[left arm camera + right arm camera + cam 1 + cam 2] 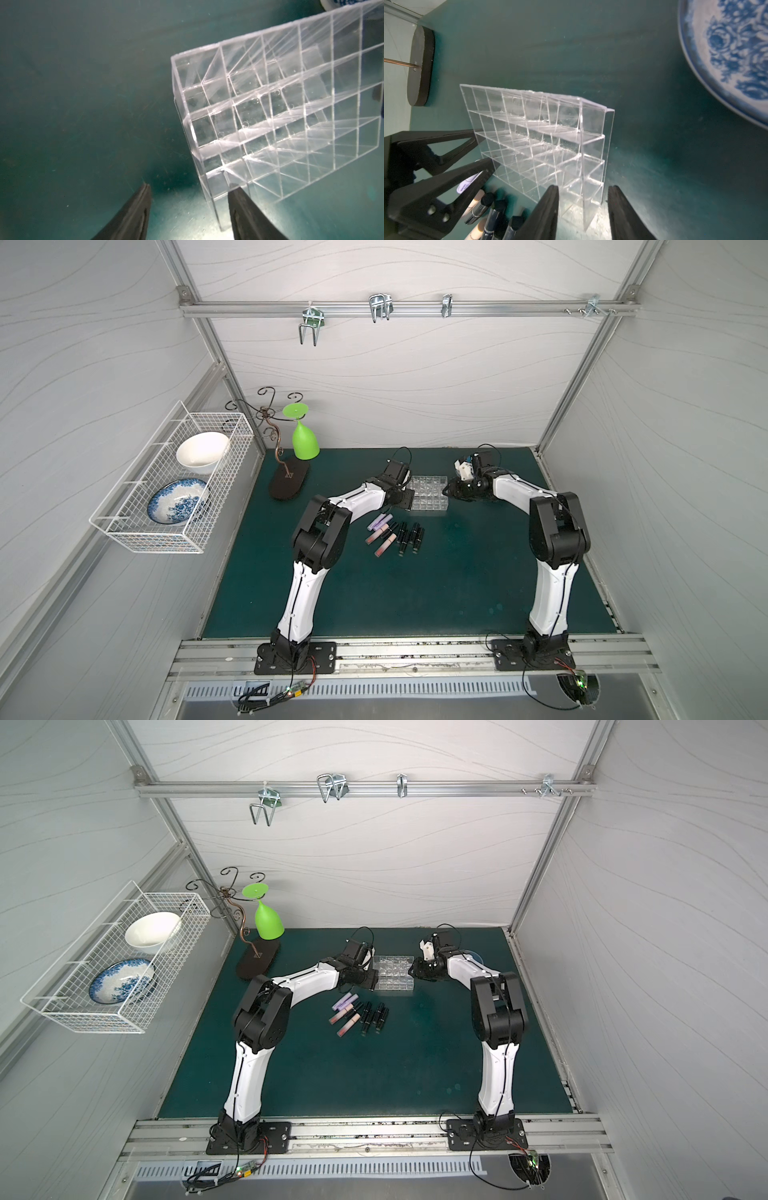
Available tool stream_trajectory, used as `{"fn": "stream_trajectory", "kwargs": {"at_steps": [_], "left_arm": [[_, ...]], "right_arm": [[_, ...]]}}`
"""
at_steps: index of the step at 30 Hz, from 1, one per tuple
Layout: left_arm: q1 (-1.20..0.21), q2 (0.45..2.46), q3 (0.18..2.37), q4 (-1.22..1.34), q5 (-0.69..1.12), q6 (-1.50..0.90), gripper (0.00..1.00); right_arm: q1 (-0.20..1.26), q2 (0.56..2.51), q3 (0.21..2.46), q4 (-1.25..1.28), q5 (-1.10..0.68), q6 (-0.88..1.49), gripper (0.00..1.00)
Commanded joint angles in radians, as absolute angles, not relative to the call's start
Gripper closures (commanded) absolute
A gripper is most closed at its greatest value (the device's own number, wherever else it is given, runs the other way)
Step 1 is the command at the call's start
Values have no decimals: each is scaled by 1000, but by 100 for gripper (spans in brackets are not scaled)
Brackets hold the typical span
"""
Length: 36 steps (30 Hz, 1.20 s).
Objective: Arrange the lipsticks in the organizer
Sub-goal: Move the storage box to the center of the board.
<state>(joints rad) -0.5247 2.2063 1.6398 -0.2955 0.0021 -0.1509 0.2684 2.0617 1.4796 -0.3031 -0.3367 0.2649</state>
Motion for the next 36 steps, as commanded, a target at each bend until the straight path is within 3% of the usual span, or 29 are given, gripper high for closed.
{"fn": "stream_trajectory", "kwargs": {"at_steps": [1, 21, 36], "left_arm": [[-523, 2239, 1678, -308, -30, -140, 38], [-428, 2129, 1470, -246, -53, -184, 41], [-423, 2053, 1362, -227, -61, -187, 43]], "right_arm": [[291, 2097, 1521, -335, -354, 263, 60], [411, 2202, 1674, -394, -386, 251, 76], [456, 2205, 1700, -410, -368, 240, 76]]}}
